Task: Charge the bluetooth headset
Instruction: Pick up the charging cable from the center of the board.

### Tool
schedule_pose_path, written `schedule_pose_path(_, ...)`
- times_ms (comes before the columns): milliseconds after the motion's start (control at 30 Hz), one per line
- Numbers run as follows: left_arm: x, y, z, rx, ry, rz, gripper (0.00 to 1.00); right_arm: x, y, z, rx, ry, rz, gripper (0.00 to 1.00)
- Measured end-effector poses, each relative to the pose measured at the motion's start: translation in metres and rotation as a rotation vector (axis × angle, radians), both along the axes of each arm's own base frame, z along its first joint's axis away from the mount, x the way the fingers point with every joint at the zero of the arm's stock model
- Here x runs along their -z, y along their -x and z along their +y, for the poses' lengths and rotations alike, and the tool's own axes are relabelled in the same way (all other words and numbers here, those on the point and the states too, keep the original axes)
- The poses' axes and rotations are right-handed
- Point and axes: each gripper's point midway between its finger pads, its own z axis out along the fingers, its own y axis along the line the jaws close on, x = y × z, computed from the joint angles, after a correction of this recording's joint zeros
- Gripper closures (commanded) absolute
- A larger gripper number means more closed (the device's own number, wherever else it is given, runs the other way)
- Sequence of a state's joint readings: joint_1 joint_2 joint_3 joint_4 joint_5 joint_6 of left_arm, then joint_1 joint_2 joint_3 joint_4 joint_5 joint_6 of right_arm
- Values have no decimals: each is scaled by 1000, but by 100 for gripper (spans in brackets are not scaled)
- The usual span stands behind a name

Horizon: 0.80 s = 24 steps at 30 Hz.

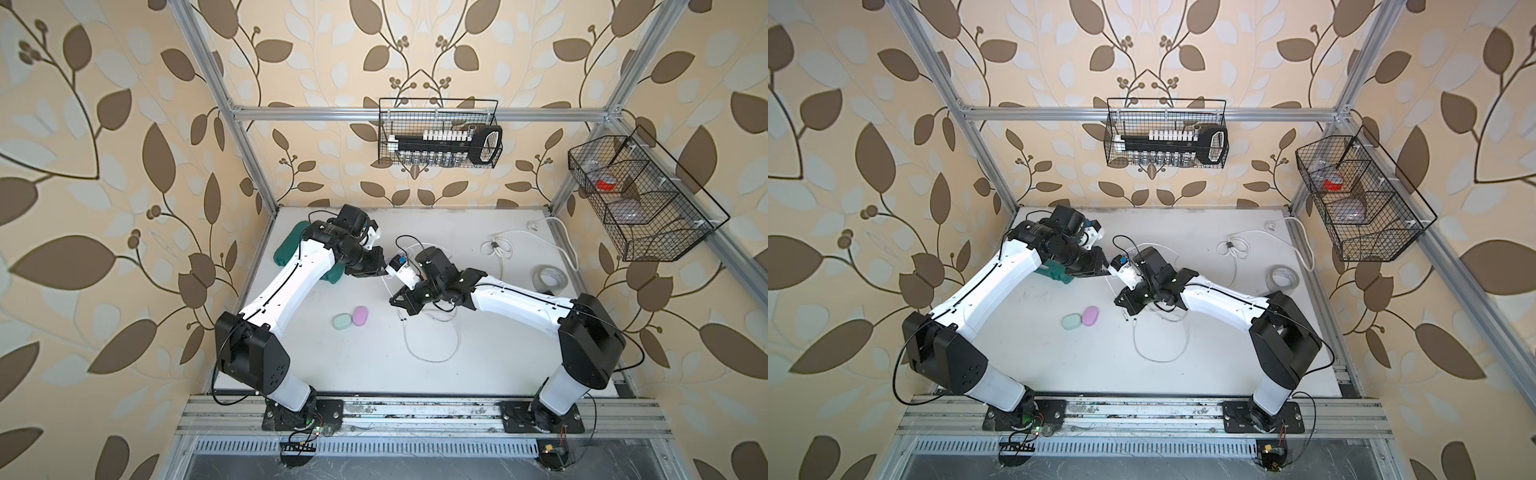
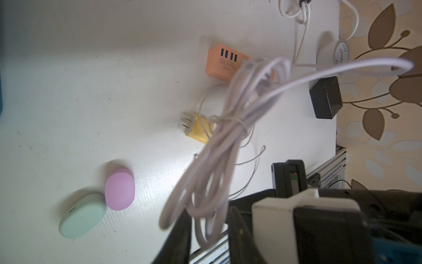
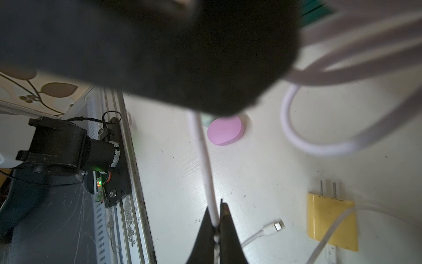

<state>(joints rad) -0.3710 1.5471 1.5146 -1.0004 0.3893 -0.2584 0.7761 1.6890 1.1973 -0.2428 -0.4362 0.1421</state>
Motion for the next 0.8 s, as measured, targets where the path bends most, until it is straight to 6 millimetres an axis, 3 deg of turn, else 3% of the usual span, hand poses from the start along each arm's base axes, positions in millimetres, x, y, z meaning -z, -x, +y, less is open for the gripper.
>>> schedule_pose_path(67,1,-4,6,-24,-12,-10,20,-4,1,1,5,-15,7,98)
schedule_pose_path(133,2,-4,13,-47,-37,-23,15,-7,2,2,10,-28,22,98)
schedule_pose_path(300,-17,8,27,-98,-38,-105,18,-16,5,11,18,-90,64,98)
schedule_pose_path(500,-43,52,42,-167,59,-236,31,-23,3,22,81,-172,117,98)
schedule_pose_path(667,-21,86,54,-230,132,-262,40,-27,-7,26,182,-253,174,98)
schedule_pose_path(800,5,96,58,-282,173,-247,37,-31,-16,27,272,-340,219,98)
